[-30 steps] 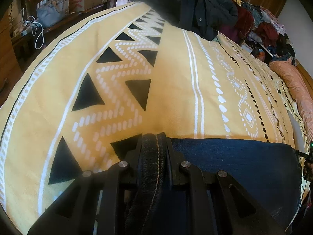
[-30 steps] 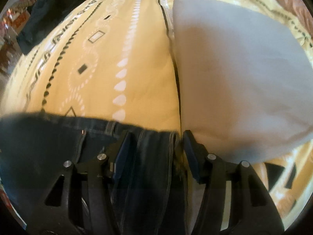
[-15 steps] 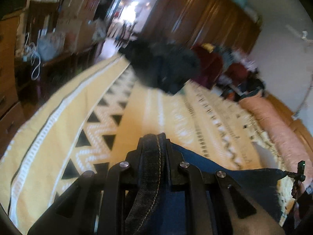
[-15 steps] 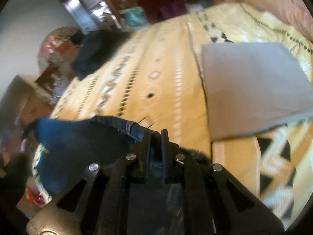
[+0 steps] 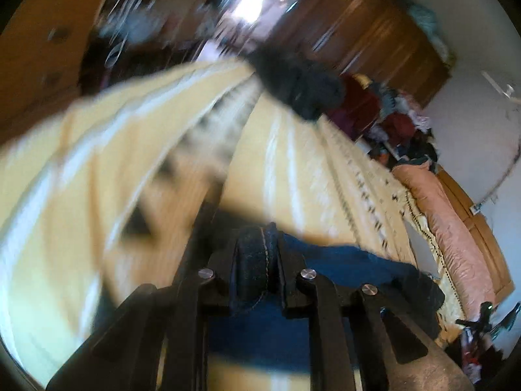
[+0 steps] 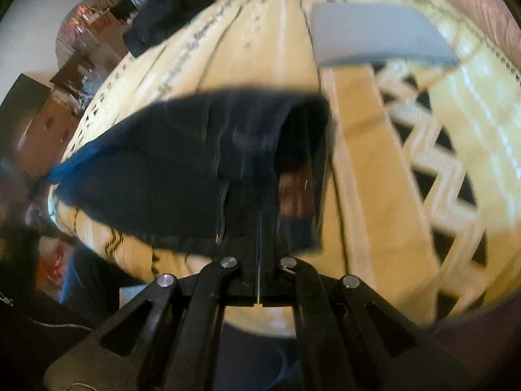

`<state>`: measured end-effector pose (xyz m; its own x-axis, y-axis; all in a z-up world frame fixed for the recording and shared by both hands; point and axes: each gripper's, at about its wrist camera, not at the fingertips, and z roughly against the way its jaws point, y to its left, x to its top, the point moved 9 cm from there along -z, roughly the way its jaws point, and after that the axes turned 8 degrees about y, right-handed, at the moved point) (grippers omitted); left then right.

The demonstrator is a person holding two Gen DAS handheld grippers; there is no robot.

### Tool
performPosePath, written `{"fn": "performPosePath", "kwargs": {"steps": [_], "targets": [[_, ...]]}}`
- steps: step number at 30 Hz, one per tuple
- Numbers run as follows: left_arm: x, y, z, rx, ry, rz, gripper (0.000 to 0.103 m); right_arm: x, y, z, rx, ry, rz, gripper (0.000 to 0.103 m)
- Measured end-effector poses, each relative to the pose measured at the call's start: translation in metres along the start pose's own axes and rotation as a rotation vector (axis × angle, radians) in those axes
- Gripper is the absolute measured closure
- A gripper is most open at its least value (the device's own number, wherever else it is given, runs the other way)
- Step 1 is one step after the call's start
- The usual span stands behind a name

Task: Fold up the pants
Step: 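Lift the jeans waistband with both tools and fold it over the legs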

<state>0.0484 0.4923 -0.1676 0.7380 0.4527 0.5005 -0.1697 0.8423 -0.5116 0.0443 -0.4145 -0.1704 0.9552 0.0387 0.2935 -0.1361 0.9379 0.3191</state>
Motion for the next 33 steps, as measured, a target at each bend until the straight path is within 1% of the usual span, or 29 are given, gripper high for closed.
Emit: {"fn": "performPosePath", "kwargs": {"steps": [1,2,3,4,5,6,8,9,10,11,12,13,15,17,18,19,20,22,24,26,29,31,33], "targets": [[-0.009,0.007,-0.006,0.038,0.020,0.004,0.083,0.003,0.004,-0.005,-0.002,-0.004,-0.005,0.098],[-0.013,0.010,-0.009,0.044,0.028,0.006,0.083,0.009,0.008,-0.009,0.017,-0.011,-0.009,0.098],[-0.015,0.010,-0.013,0.051,0.029,0.013,0.083,0.017,0.014,-0.012,0.022,-0.035,-0.011,0.094],[-0.014,0.008,-0.014,0.053,0.021,0.016,0.083,0.019,0.019,-0.013,0.037,-0.044,-0.014,0.087],[-0.011,0.005,-0.015,0.046,0.008,0.019,0.083,0.025,0.023,-0.021,0.070,-0.043,-0.023,0.079],[-0.006,-0.001,-0.015,0.039,-0.007,0.019,0.083,0.034,0.022,-0.032,0.068,-0.045,-0.042,0.060],[0.002,-0.007,-0.016,0.030,-0.019,0.016,0.083,0.048,0.014,-0.050,0.043,-0.056,-0.084,0.048],[0.005,-0.008,-0.018,0.029,-0.017,0.015,0.083,0.049,0.011,-0.054,0.047,-0.056,-0.100,0.046],[0.009,-0.010,-0.020,0.033,-0.013,0.013,0.083,0.054,0.005,-0.063,0.069,-0.049,-0.122,0.046],[0.013,-0.012,-0.022,0.037,-0.007,0.006,0.083,0.061,-0.002,-0.075,0.062,-0.044,-0.150,0.045],[0.015,-0.015,-0.024,0.041,-0.001,-0.006,0.083,0.063,-0.001,-0.082,0.068,-0.044,-0.151,0.044],[0.017,-0.016,-0.025,0.042,0.003,-0.010,0.083,0.061,0.000,-0.084,0.078,-0.045,-0.147,0.044],[0.022,-0.021,-0.028,0.040,0.009,-0.014,0.083,0.073,-0.002,-0.093,0.058,-0.054,-0.139,0.044],[0.025,-0.024,-0.030,0.039,0.016,-0.015,0.083,0.078,-0.001,-0.102,0.051,-0.043,-0.136,0.045],[0.025,-0.025,-0.030,0.040,0.020,-0.020,0.083,0.080,-0.001,-0.108,0.063,-0.034,-0.145,0.054],[0.025,-0.025,-0.031,0.042,0.023,-0.026,0.083,0.079,0.002,-0.112,0.088,-0.025,-0.148,0.080],[0.025,-0.025,-0.032,0.044,0.030,-0.030,0.083,0.079,0.007,-0.115,0.105,-0.016,-0.146,0.084],[0.024,-0.027,-0.031,0.042,0.033,-0.035,0.083,0.075,0.014,-0.107,0.115,-0.035,-0.135,0.089],[0.023,-0.028,-0.031,0.042,0.040,-0.037,0.083,0.075,0.028,-0.087,0.164,-0.075,-0.127,0.090],[0.022,-0.028,-0.029,0.041,0.039,-0.040,0.083,0.075,0.039,-0.071,0.206,-0.098,-0.120,0.091],[0.022,-0.028,-0.027,0.039,0.032,-0.047,0.083,0.075,0.053,-0.041,0.276,-0.111,-0.112,0.091],[0.026,-0.031,-0.022,0.044,0.010,-0.057,0.084,0.072,0.049,-0.027,0.313,-0.110,-0.131,0.091],[0.037,-0.039,-0.005,0.013,-0.050,-0.063,0.084,0.067,0.037,-0.007,0.340,-0.114,-0.164,0.091]]}}
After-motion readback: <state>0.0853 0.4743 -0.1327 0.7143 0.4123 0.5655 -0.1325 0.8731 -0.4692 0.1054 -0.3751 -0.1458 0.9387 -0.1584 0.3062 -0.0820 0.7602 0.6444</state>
